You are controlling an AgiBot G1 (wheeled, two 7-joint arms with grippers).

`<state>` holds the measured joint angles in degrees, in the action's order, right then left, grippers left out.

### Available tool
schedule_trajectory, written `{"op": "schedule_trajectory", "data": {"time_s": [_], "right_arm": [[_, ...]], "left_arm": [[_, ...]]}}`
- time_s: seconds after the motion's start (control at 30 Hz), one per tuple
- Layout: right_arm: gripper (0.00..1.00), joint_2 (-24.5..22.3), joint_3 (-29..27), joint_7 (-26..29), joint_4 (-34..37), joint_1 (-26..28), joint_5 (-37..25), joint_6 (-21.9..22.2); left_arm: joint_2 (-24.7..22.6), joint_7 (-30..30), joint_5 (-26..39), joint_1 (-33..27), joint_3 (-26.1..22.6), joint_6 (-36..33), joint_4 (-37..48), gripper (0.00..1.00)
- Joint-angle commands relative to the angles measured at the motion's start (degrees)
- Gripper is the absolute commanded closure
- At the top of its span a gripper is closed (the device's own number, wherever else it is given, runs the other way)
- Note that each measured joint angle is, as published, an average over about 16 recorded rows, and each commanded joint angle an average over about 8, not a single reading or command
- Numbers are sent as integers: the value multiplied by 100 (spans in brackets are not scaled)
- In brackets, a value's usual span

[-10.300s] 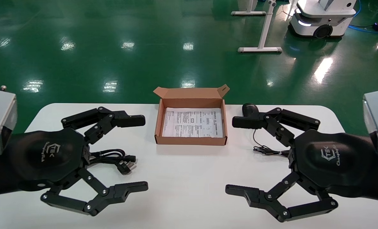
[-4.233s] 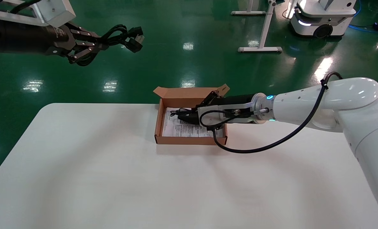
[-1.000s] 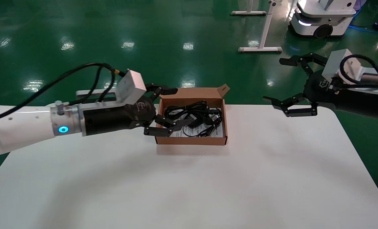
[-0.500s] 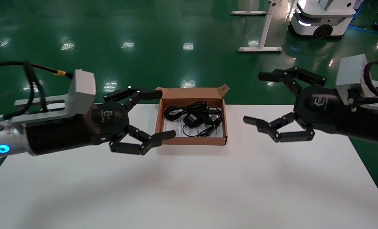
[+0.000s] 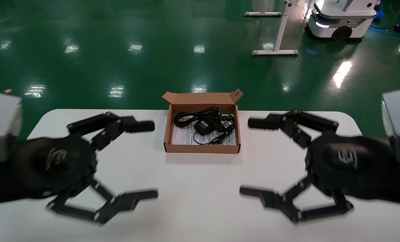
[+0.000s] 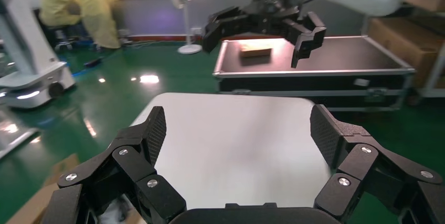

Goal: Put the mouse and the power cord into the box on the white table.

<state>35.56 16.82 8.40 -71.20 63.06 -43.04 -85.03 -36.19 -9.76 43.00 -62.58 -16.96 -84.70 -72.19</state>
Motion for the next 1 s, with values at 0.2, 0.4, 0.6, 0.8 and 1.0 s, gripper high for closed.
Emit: {"op": "schedule_trajectory", "data": {"time_s": [0.2, 0.4, 0.6, 0.8, 1.0], "right_arm": [[0, -102, -153, 359, -450, -285, 238, -131], [0, -90, -134, 307, -379, -245, 207, -114], [0, -74, -110, 273, -314, -204, 167, -90], [0, -65, -96, 251, -276, -178, 143, -80], [0, -59, -87, 239, -253, -162, 130, -73]], "left_arm": [[201, -105, -209, 156, 147, -161, -280, 0], [174, -105, -187, 142, 131, -142, -232, 0], [152, -104, -159, 128, 117, -124, -194, 0], [139, -103, -142, 118, 108, -114, -172, 0], [130, -102, -132, 113, 103, -109, -158, 0]]}}
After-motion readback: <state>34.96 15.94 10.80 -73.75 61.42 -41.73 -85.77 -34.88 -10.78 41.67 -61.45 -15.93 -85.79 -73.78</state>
